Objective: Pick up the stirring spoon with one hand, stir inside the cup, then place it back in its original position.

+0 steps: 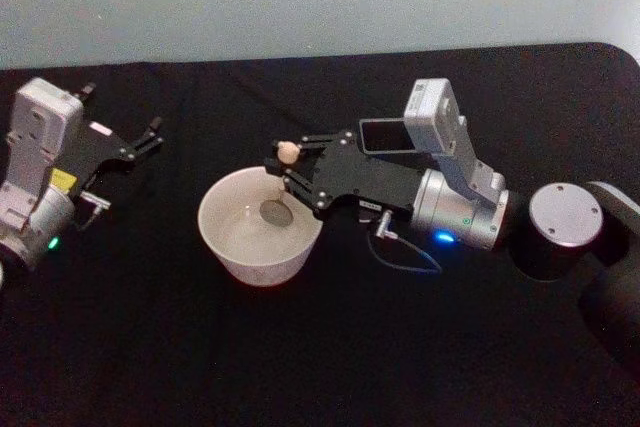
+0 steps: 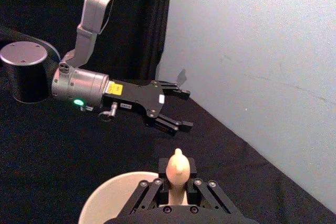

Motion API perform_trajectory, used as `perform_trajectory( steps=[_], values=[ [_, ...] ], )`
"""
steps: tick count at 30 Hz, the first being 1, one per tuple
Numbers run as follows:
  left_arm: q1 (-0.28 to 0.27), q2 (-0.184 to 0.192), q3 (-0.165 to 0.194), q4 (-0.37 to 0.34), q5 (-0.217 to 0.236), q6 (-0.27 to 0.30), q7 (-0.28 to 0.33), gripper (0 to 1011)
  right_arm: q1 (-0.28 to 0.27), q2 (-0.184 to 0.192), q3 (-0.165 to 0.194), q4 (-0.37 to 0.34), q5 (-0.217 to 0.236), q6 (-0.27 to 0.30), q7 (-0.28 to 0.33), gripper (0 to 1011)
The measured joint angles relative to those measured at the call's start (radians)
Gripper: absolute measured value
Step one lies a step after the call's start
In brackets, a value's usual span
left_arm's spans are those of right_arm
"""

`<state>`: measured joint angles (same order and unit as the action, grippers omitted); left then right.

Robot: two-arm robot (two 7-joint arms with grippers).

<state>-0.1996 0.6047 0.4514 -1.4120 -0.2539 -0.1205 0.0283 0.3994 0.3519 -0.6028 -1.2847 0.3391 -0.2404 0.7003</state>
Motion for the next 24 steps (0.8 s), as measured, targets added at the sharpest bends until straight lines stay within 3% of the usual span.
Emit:
perform_trajectory(
  steps=[11, 24],
  values=[
    [0.000, 0.000, 0.000, 0.000, 0.000, 0.000, 0.000, 1001, -0.019, 0.009, -0.013, -0.039, 0.008, 0.011, 0.015, 174],
    [0.000, 0.000, 0.000, 0.000, 0.000, 0.000, 0.000, 1001, 0.002, -0.023, -0.047, -0.019, 0.005, 0.008, 0.028, 174]
  ],
)
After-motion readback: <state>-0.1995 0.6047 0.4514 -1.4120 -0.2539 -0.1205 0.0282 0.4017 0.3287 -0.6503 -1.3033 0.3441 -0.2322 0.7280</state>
